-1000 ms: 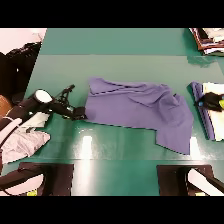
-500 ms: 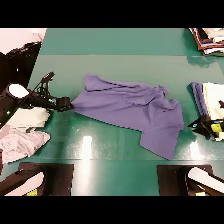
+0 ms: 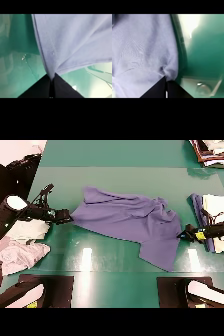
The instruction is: Fold the shirts.
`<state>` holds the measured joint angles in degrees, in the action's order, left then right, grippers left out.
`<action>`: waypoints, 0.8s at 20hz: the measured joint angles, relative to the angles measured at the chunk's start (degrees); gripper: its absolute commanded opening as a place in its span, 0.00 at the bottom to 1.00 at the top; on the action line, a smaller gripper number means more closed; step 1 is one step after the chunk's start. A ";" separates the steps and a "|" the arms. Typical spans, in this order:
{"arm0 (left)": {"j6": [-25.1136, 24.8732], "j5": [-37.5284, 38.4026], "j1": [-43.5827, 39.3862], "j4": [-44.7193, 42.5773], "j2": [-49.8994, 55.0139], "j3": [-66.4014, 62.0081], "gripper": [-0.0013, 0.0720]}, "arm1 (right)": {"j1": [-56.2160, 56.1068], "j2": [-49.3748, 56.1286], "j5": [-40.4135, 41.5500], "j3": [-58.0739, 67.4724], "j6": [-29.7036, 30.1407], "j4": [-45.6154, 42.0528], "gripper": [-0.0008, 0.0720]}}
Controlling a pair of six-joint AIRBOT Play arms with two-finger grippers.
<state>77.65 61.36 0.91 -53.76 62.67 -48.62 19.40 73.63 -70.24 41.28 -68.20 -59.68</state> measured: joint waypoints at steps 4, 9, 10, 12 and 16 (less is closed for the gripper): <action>0.24 0.92 0.00 -0.20 -3.96 -6.45 0.05 | -4.39 -6.56 -0.20 8.13 -0.11 -0.26 0.03; 1.44 2.80 0.00 -1.25 -8.72 -28.92 0.05 | -9.20 -15.76 1.70 31.34 -2.16 -0.02 0.03; 1.84 3.26 0.00 -1.90 -9.22 -35.15 0.05 | -9.73 -17.03 2.10 36.26 -2.34 -0.02 0.03; 2.51 4.17 0.00 -3.30 -9.81 -47.17 0.05 | -9.81 -19.37 2.60 46.07 -2.82 -0.11 0.03; 4.74 4.68 0.00 -5.88 -10.51 -67.95 0.05 | -5.90 -23.91 3.21 60.81 -3.21 -0.28 0.03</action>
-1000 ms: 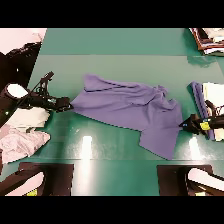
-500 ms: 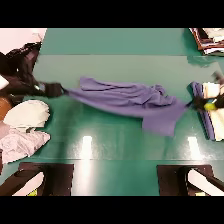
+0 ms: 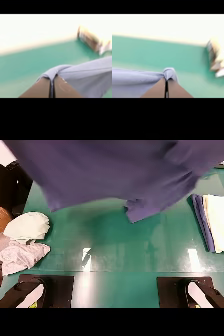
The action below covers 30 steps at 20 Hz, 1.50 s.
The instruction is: Fold the shirts.
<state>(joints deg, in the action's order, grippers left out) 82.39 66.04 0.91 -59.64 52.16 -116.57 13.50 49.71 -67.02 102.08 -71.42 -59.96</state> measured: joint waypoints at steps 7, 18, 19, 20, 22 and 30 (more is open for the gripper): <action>3.67 -3.98 0.00 -0.28 -2.95 -11.82 0.05 | 9.90 -1.92 -1.79 16.48 -2.01 0.28 0.03; 4.55 1.75 -0.02 -2.47 8.94 20.35 0.05 | 2.80 19.47 -15.10 3.23 -4.59 1.77 0.03; 4.39 2.23 -0.02 -2.78 12.17 22.73 0.05 | 0.48 22.64 -15.72 1.29 -4.79 -0.22 0.03; 4.07 2.73 -0.02 -3.06 15.45 24.39 0.05 | -1.46 25.55 -15.91 -0.09 -4.94 -1.84 0.03; 2.97 2.25 0.00 -2.97 22.21 26.38 0.05 | -5.25 31.63 -14.73 -1.68 -4.98 -4.13 0.03; 0.79 -14.51 0.35 -2.82 36.68 27.02 0.05 | -11.63 50.60 -3.72 9.25 -5.60 -7.21 0.03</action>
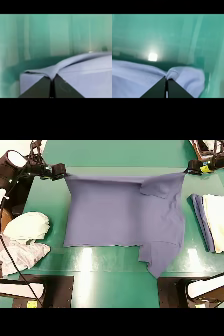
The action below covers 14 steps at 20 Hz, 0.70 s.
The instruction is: Fold the shirts.
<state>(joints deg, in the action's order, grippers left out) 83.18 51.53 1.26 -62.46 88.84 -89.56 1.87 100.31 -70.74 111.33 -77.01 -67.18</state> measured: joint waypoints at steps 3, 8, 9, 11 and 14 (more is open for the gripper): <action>-2.36 0.02 1.03 -0.07 0.85 -1.60 0.05 | -0.17 1.60 0.46 1.81 -0.04 -0.04 0.03; -4.61 7.28 1.97 -2.03 1.33 0.63 0.05 | -1.05 -1.79 -1.38 -8.85 -0.09 -2.62 0.03; -4.90 8.11 2.03 -2.25 1.33 2.12 0.05 | -1.44 -2.97 -1.01 -12.15 -0.09 -3.21 0.03; -5.14 9.05 2.10 -2.71 1.38 5.46 0.05 | -2.23 -5.49 0.94 -19.17 -0.09 -3.91 0.03; -5.29 9.14 2.14 -3.32 1.38 10.38 0.38 | -3.85 -8.31 4.22 -28.13 -0.13 -4.39 0.03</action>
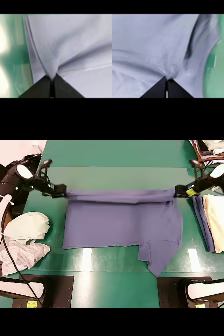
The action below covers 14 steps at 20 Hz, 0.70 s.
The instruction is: Fold the shirts.
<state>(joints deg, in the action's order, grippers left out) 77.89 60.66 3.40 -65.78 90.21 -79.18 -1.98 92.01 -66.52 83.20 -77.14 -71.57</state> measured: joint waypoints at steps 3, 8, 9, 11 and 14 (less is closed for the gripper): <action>1.84 0.00 0.04 -0.74 -0.04 2.58 0.71 | -0.59 -1.88 2.78 -5.38 -0.07 1.16 0.50; 3.74 3.67 1.07 -2.12 -2.97 4.22 0.70 | 1.38 -4.50 -1.18 -5.75 0.11 4.48 0.54; 3.82 4.81 1.68 -2.75 -4.48 5.07 0.70 | 2.36 -5.99 -2.27 -6.12 0.44 4.98 0.54; 3.87 7.10 3.10 -3.63 -8.66 8.74 0.70 | 4.70 -9.84 -5.03 -8.15 1.31 5.25 0.54; 3.67 10.32 4.17 -4.13 -15.80 17.57 0.70 | 8.48 -16.81 -7.74 -13.14 2.67 5.73 0.54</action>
<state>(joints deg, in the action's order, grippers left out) 81.56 70.98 7.57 -69.91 74.41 -61.60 6.50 75.20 -74.26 70.06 -74.48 -65.84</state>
